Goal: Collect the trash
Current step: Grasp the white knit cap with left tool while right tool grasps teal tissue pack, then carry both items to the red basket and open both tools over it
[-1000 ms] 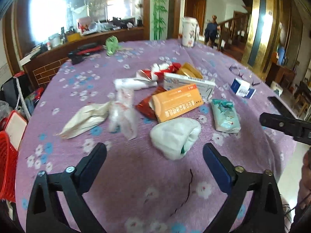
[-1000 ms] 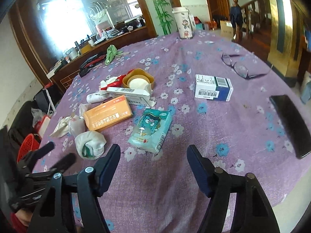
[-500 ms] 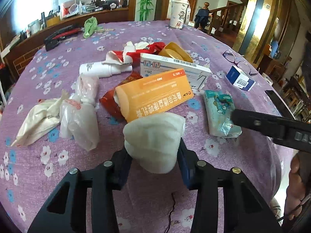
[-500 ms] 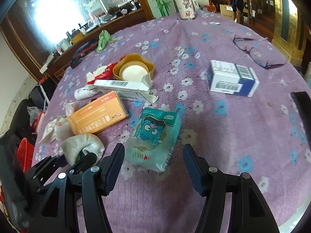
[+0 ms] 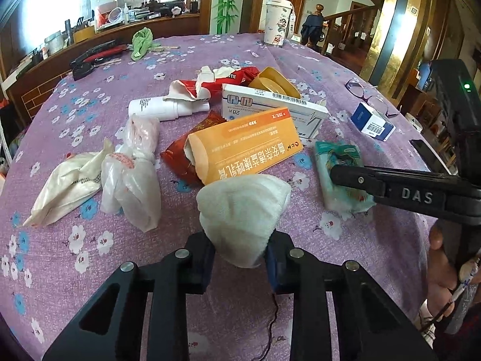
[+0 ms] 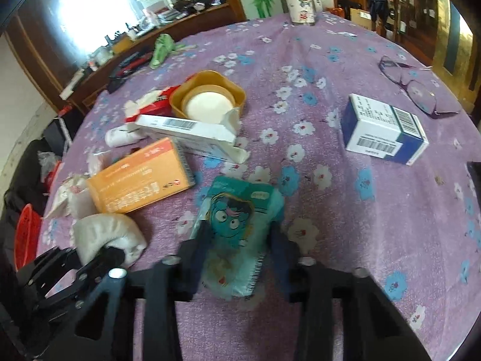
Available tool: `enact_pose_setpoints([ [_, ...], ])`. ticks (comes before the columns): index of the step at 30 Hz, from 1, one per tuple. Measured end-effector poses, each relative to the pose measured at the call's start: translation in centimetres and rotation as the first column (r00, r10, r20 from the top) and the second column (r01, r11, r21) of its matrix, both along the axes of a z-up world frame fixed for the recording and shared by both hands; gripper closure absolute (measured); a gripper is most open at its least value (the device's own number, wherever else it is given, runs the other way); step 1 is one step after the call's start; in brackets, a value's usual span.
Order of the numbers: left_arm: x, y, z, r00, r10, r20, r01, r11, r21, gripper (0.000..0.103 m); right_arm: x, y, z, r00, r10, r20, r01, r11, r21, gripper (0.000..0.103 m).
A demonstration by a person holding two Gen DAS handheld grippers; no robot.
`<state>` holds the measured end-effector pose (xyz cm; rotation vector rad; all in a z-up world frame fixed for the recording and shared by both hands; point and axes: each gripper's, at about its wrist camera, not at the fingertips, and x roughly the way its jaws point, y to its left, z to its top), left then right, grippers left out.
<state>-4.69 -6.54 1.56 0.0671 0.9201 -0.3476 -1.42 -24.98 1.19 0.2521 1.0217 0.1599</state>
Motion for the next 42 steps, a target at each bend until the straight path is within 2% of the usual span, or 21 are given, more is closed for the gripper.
enact_pose_setpoints([
  [6, 0.7, -0.4, 0.0, 1.000, 0.007, 0.002, -0.007, 1.000, 0.013, 0.070, -1.0, -0.8, 0.7, 1.000, 0.004, 0.031, -0.005, 0.999, 0.050, 0.091],
  [9, 0.8, -0.6, 0.0, 1.000, 0.006, 0.003, -0.006, 1.000, 0.008, 0.070, -1.6, -1.3, 1.3, 0.999, -0.005, 0.052, 0.002, 0.998, 0.055, 0.092],
  [16, 0.4, -0.7, 0.4, 1.000, 0.000, 0.024, 0.000, 1.000, -0.011, 0.080, -2.6, -2.6, 1.9, 0.997, -0.037, 0.075, 0.032, 0.997, 0.064, 0.092],
  [27, -2.1, 2.4, 3.6, 0.995, 0.038, 0.090, -0.030, 0.996, -0.081, 0.081, -4.3, -2.0, 3.9, 0.993, -0.007, 0.121, -0.003, 0.997, 0.079, 0.092],
  [33, -3.6, 5.9, 5.5, 0.987, 0.097, 0.132, -0.082, 0.990, -0.115, 0.080, -4.6, 1.3, 5.9, 0.985, 0.075, 0.158, -0.086, 0.994, 0.068, 0.092],
  [35, -4.3, 7.6, 6.1, 0.980, 0.132, 0.145, -0.115, 0.986, -0.122, 0.080, -4.5, 3.2, 6.6, 0.978, 0.121, 0.167, -0.132, 0.990, 0.056, 0.092],
  [36, -4.6, 8.5, 6.4, 0.977, 0.151, 0.152, -0.132, 0.983, -0.126, 0.080, -4.4, 5.7, 7.4, 0.968, 0.181, 0.175, -0.191, 0.981, 0.042, 0.092],
  [38, -5.5, 10.9, 7.1, 0.965, 0.200, 0.171, -0.178, 0.975, -0.136, 0.080, -4.3, 6.8, 7.8, 0.963, 0.203, 0.176, -0.213, 0.976, 0.038, 0.091],
  [42, -6.9, 16.6, 8.3, 0.930, 0.312, 0.192, -0.288, 0.947, -0.142, 0.080, -3.9, 12.8, 9.1, 0.928, 0.324, 0.184, -0.333, 0.943, 0.021, 0.091],
])
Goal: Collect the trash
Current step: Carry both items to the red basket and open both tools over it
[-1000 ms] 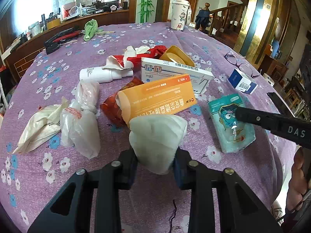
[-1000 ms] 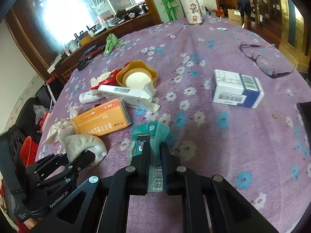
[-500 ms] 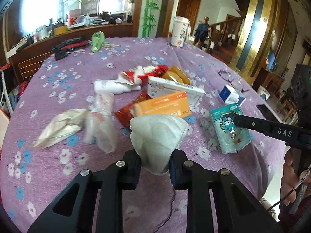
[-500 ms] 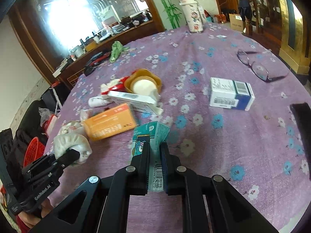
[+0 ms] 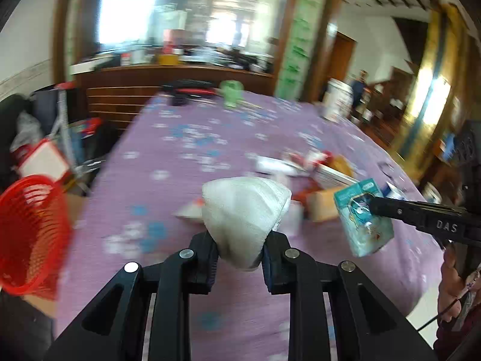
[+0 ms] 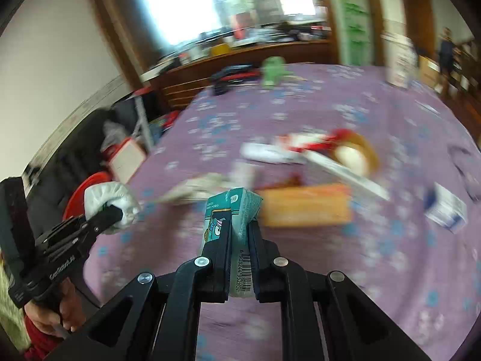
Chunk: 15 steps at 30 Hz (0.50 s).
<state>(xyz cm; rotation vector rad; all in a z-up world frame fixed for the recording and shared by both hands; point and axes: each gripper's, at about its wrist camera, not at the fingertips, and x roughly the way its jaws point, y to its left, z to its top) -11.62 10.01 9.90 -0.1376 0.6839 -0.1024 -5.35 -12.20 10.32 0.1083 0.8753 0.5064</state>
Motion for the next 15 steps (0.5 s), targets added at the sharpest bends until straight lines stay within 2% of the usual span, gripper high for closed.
enact_pose_setpoints([
  [3, -1.5, 5.3, 0.5, 0.992, 0.124, 0.011, -0.124, 0.992, 0.009, 0.080, 0.2, 5.0, 0.9, 0.995, 0.102, 0.008, -0.102, 0.995, 0.007, 0.091],
  [6, -2.9, 10.3, 0.6, 0.972, 0.234, 0.008, -0.234, 0.972, 0.015, 0.080, 0.5, 12.5, 1.8, 0.973, 0.230, 0.019, -0.230, 0.973, 0.014, 0.091],
  [8, -3.7, 13.7, 0.3, 0.950, 0.312, -0.001, -0.311, 0.950, 0.021, 0.080, 0.4, 13.9, 1.9, 0.968, 0.249, 0.022, -0.250, 0.968, 0.014, 0.091],
  [11, -4.2, 17.5, -0.4, 0.922, 0.387, -0.023, -0.386, 0.922, 0.032, 0.080, 0.4, 19.6, 2.2, 0.949, 0.314, 0.029, -0.315, 0.949, 0.013, 0.091],
  [12, -4.3, 18.8, -0.6, 0.909, 0.417, -0.031, -0.416, 0.909, 0.037, 0.080, 0.6, 23.5, 2.2, 0.935, 0.354, 0.026, -0.354, 0.935, 0.016, 0.091],
  [15, -4.6, 21.8, -1.5, 0.886, 0.460, -0.059, -0.458, 0.888, 0.037, 0.079, 0.4, 26.0, 2.1, 0.925, 0.379, 0.026, -0.379, 0.925, 0.008, 0.091],
])
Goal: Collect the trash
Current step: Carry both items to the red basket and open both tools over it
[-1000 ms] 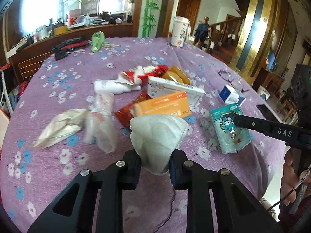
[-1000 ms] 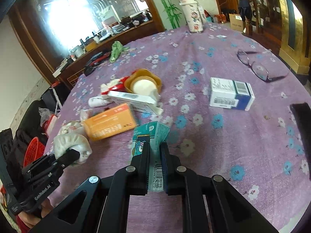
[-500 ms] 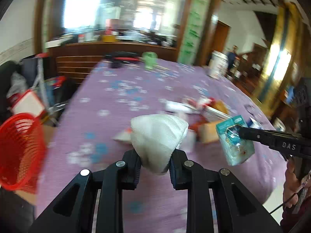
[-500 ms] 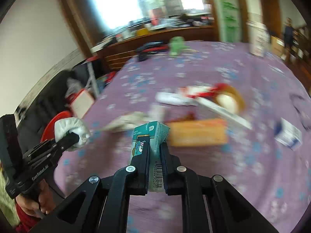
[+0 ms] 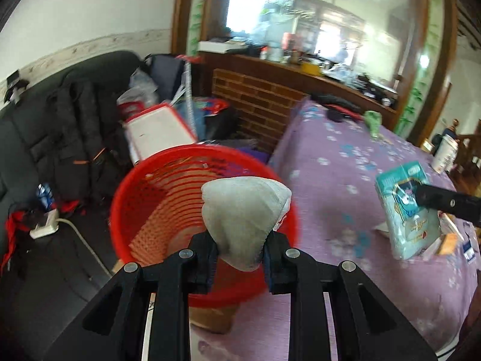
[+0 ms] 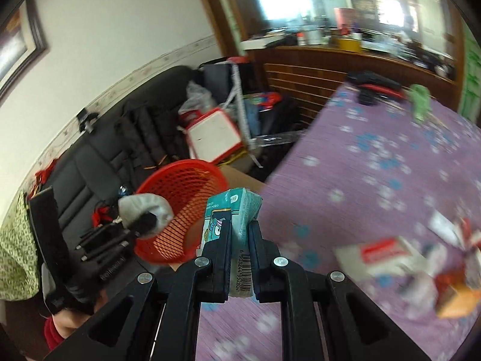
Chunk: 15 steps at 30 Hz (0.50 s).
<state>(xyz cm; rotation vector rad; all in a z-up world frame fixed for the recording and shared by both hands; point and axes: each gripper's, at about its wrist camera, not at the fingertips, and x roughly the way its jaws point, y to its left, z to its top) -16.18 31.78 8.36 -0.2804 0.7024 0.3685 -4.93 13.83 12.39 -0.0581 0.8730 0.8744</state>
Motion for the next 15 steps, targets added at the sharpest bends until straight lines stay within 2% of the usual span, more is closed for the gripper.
enact_pose_setpoints([
  [5, -0.3, 3.0, -0.8, 0.998, 0.060, -0.017, -0.060, 0.998, -0.002, 0.076, 0.4, 6.4, -1.0, 0.999, 0.051, -0.016, -0.051, 0.999, -0.016, 0.090],
  [6, -0.4, 3.3, -0.9, 0.998, 0.067, -0.015, -0.067, 0.998, -0.007, 0.073, 0.7, 7.1, -1.2, 0.999, 0.046, -0.019, -0.047, 0.999, -0.019, 0.087],
  [8, -0.6, 3.9, -1.0, 0.997, 0.080, -0.008, -0.080, 0.997, -0.015, 0.054, 1.5, 8.7, -1.9, 0.999, 0.045, -0.016, -0.045, 0.999, -0.019, 0.078],
  [10, -0.5, 4.0, -1.0, 0.996, 0.091, 0.002, -0.091, 0.996, -0.021, 0.049, 1.6, 8.5, -2.1, 0.999, 0.031, -0.017, -0.032, 0.999, -0.019, 0.075],
  [14, -0.4, 3.4, -0.8, 0.997, 0.073, 0.020, -0.073, 0.997, -0.019, 0.048, 1.8, 5.4, -2.2, 1.000, -0.001, -0.019, 0.000, 1.000, -0.017, 0.072],
  [15, -0.3, 2.8, -0.6, 0.998, 0.055, 0.026, -0.054, 0.998, -0.015, 0.048, 1.8, 4.4, -2.1, 1.000, -0.011, -0.014, 0.011, 1.000, -0.018, 0.068],
])
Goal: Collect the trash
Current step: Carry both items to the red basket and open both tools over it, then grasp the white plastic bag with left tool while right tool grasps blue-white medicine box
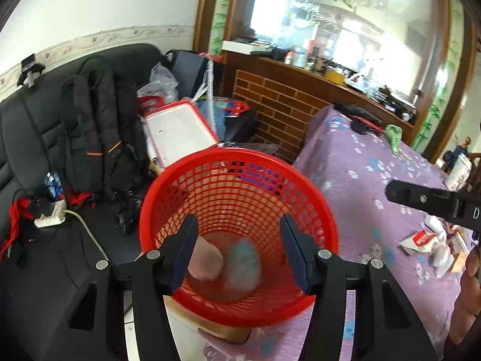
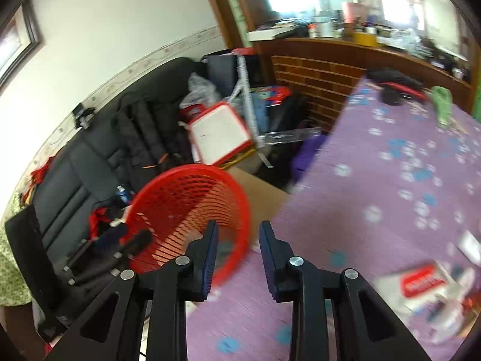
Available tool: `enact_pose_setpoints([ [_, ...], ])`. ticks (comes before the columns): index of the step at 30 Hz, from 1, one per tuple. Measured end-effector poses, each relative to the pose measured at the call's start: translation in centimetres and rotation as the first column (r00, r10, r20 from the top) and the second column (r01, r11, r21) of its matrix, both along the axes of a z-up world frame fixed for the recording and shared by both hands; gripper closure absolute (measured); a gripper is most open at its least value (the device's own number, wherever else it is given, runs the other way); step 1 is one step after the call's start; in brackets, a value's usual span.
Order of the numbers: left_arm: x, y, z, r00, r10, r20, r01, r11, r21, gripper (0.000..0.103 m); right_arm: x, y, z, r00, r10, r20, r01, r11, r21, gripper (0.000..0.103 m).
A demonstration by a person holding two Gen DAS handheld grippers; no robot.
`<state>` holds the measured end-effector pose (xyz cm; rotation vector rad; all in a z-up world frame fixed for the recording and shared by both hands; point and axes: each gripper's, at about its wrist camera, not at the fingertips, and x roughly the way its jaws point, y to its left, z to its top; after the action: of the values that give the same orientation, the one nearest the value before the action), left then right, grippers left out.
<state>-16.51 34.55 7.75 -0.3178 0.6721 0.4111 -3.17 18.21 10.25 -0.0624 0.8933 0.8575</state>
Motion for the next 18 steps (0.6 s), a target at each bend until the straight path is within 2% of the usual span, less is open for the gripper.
enact_pose_setpoints([
  [1, 0.2, -0.5, 0.1, 1.000, -0.017, 0.003, 0.017, 1.000, 0.003, 0.047, -0.1, -1.4, 0.0, 1.000, -0.012, 0.004, 0.012, 1.000, 0.002, 0.063],
  [7, 1.9, -7.1, 0.7, 0.983, -0.181, 0.023, 0.181, 0.983, 0.021, 0.043, -0.5, -10.9, -0.6, 0.993, -0.116, -0.014, 0.116, 0.993, 0.012, 0.062],
  [10, 3.2, -10.9, 0.4, 0.963, -0.268, 0.008, 0.268, 0.963, 0.044, 0.042, -1.1, -18.6, -0.9, 0.978, -0.209, -0.026, 0.210, 0.978, 0.020, 0.062],
  [12, 4.2, -13.5, 0.1, 0.948, -0.319, -0.011, 0.319, 0.946, 0.058, 0.042, -1.2, -20.1, -1.0, 0.973, -0.230, -0.026, 0.230, 0.973, 0.021, 0.062],
  [15, 5.3, -17.3, -0.1, 0.920, -0.391, -0.035, 0.393, 0.915, 0.089, 0.038, -1.7, -25.6, -1.4, 0.947, -0.320, -0.027, 0.321, 0.947, 0.017, 0.062],
  [16, 5.8, -18.9, -0.1, 0.908, -0.417, -0.046, 0.419, 0.901, 0.107, 0.036, -2.0, -29.1, -2.1, 0.927, -0.371, -0.052, 0.373, 0.928, 0.023, 0.062],
  [18, 6.5, -21.1, -0.2, 0.890, -0.451, -0.067, 0.456, 0.879, 0.138, 0.033, -2.3, -31.9, -2.7, 0.907, -0.415, -0.070, 0.417, 0.908, 0.025, 0.062],
])
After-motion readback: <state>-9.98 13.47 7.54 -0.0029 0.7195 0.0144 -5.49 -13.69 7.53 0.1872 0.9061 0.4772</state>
